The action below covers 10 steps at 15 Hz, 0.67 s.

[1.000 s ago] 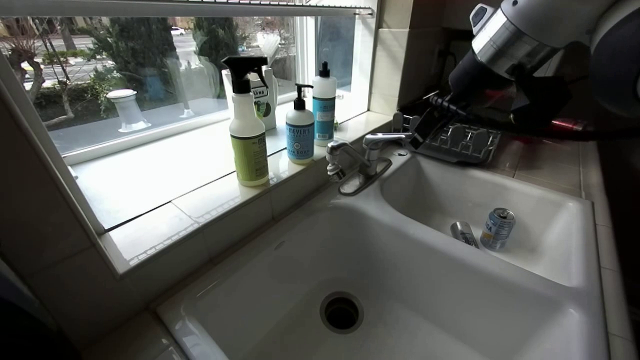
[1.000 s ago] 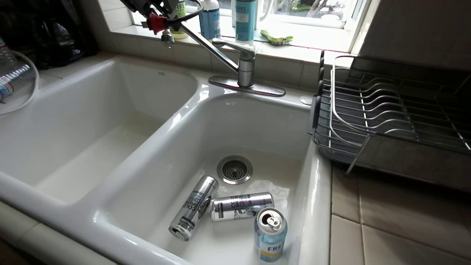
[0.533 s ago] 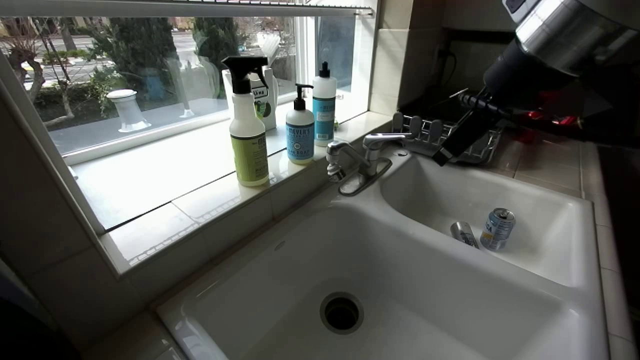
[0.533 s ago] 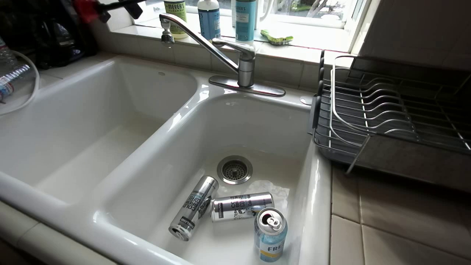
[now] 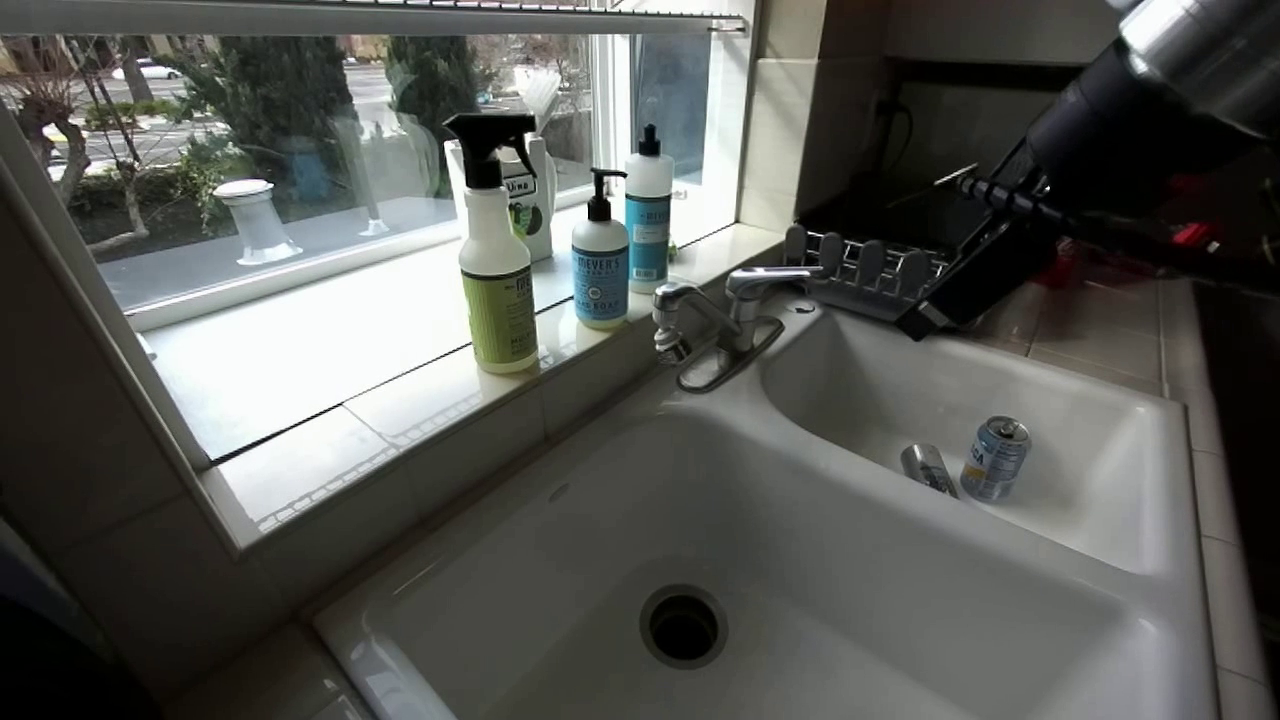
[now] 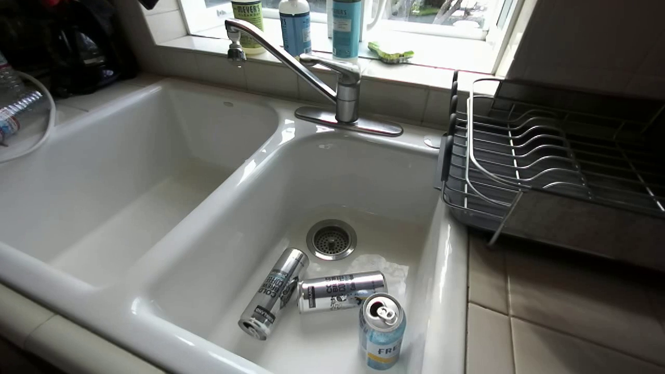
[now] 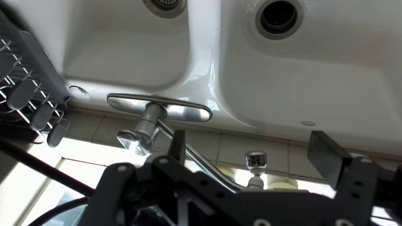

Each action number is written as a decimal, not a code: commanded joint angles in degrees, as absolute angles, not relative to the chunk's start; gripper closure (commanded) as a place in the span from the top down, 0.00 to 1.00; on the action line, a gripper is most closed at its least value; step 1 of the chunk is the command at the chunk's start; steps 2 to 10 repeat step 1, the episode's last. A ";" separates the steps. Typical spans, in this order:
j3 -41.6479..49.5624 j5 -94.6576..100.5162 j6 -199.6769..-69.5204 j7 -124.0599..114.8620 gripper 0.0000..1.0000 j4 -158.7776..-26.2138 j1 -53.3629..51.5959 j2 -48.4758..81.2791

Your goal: Close the tap

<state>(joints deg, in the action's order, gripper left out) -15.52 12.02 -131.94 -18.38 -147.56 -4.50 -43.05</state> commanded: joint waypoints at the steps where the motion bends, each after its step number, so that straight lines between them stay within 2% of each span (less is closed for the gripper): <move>1: -15.95 11.51 -131.89 -17.97 1.00 -147.50 -3.98 -43.13; 10: -15.95 11.51 -131.89 -17.97 1.00 -147.50 -3.98 -43.13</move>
